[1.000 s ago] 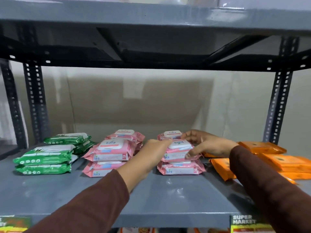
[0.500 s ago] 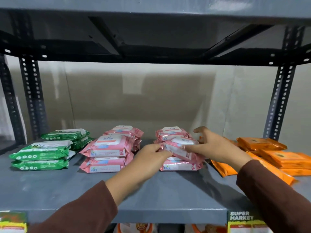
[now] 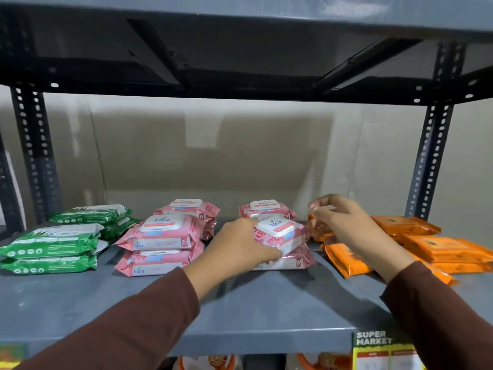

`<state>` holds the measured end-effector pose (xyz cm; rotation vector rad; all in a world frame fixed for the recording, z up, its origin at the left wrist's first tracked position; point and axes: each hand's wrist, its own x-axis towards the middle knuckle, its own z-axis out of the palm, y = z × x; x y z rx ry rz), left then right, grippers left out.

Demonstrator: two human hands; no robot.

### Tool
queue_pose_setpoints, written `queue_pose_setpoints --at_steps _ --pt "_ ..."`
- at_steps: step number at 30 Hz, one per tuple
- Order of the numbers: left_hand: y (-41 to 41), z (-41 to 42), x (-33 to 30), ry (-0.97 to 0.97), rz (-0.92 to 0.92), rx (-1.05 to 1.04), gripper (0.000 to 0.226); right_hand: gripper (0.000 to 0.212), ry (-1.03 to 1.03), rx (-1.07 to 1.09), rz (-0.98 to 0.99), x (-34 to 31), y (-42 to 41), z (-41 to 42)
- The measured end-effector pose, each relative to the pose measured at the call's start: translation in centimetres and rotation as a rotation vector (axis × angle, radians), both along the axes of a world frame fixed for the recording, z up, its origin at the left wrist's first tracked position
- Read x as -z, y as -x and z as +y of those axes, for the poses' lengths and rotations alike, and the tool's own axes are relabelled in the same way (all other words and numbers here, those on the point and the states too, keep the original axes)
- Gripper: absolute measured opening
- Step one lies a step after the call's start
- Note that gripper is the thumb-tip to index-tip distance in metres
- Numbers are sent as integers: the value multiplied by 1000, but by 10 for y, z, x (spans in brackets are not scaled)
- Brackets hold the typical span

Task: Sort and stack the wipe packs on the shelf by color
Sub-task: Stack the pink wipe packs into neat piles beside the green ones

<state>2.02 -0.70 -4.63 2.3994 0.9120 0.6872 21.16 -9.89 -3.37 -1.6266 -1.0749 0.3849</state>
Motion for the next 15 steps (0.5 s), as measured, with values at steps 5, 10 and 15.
queue_pose_setpoints --at_steps 5,10,15 --pt "-2 30 2 287 -77 94 59 23 25 -108 22 24 -12 7" --pt "-12 49 22 533 -211 81 33 26 1 -191 150 39 -7 16" --pt "-18 48 23 637 -294 74 35 30 2 -212 263 42 0 21"
